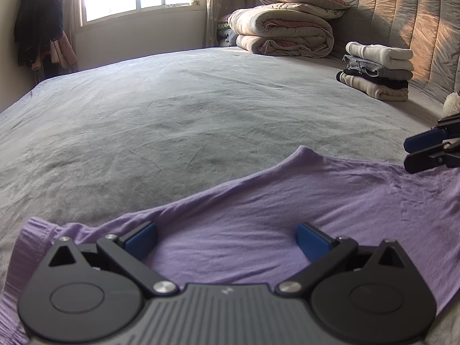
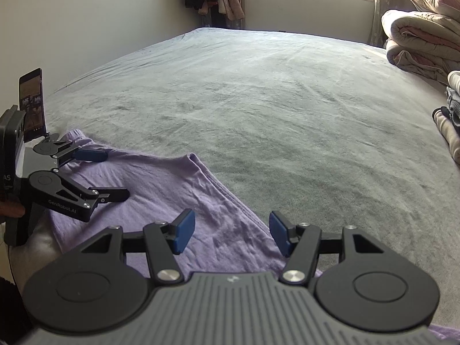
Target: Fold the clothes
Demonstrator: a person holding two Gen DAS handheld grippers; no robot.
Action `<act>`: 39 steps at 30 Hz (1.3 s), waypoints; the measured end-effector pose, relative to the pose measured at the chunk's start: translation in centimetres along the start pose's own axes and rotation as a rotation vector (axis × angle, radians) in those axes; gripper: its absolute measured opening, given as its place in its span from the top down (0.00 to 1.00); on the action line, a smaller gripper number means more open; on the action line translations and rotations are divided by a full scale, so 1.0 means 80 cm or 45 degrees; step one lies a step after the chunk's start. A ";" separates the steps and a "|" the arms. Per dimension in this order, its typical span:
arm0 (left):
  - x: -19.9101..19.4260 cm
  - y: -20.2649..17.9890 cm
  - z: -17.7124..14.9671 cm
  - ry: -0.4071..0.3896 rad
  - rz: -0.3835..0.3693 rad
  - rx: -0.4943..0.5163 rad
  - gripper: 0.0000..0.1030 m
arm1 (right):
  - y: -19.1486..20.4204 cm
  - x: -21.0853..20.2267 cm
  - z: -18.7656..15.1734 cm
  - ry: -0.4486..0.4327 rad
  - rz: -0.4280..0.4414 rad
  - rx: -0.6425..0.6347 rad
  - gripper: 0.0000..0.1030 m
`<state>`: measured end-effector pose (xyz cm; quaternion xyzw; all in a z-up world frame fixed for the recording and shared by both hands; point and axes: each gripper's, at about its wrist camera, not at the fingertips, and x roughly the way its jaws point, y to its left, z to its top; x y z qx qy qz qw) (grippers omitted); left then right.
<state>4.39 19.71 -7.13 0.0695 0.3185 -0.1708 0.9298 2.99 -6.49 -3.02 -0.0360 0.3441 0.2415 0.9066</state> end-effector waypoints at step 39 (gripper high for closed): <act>-0.056 0.131 -0.035 -0.110 0.212 -0.523 0.95 | 0.044 0.130 0.053 0.012 0.015 0.019 0.96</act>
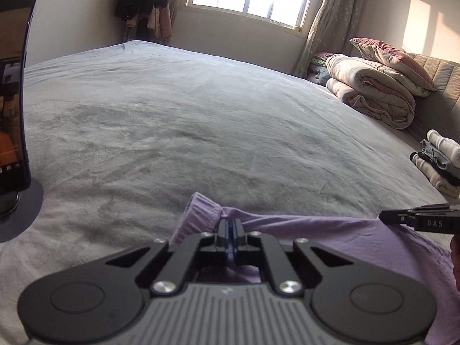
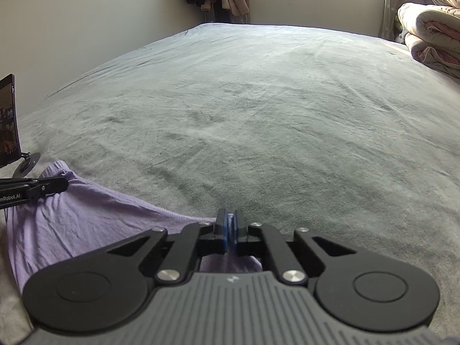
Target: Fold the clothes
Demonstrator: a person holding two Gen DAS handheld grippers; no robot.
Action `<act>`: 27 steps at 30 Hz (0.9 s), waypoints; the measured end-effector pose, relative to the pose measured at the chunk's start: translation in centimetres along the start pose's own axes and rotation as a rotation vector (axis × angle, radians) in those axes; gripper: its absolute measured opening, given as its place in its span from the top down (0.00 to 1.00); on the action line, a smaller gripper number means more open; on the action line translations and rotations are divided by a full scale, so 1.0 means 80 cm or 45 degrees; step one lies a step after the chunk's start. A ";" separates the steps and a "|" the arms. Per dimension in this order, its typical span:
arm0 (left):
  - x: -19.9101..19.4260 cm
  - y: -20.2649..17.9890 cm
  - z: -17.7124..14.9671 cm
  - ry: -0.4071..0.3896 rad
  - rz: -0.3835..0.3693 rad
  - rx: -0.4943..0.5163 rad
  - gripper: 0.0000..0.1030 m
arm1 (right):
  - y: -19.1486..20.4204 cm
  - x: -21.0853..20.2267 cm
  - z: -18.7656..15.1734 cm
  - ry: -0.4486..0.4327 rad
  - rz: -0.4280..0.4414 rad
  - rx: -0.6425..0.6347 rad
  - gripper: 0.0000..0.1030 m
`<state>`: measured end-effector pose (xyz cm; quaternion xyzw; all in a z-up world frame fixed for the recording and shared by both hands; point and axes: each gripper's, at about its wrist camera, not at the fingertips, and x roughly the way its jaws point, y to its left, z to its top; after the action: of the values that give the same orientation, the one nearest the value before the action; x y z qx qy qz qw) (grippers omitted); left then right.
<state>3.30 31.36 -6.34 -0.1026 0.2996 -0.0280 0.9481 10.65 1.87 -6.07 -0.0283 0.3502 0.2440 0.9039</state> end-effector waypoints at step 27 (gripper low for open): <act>-0.065 -0.004 -0.037 0.047 -0.047 0.109 0.84 | 0.040 -0.104 -0.051 -0.039 0.009 -0.092 0.54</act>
<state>-2.64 31.13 -5.69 -0.0668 0.3136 -0.0604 0.9453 1.36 0.28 -3.36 -0.0559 0.3273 0.2601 0.9067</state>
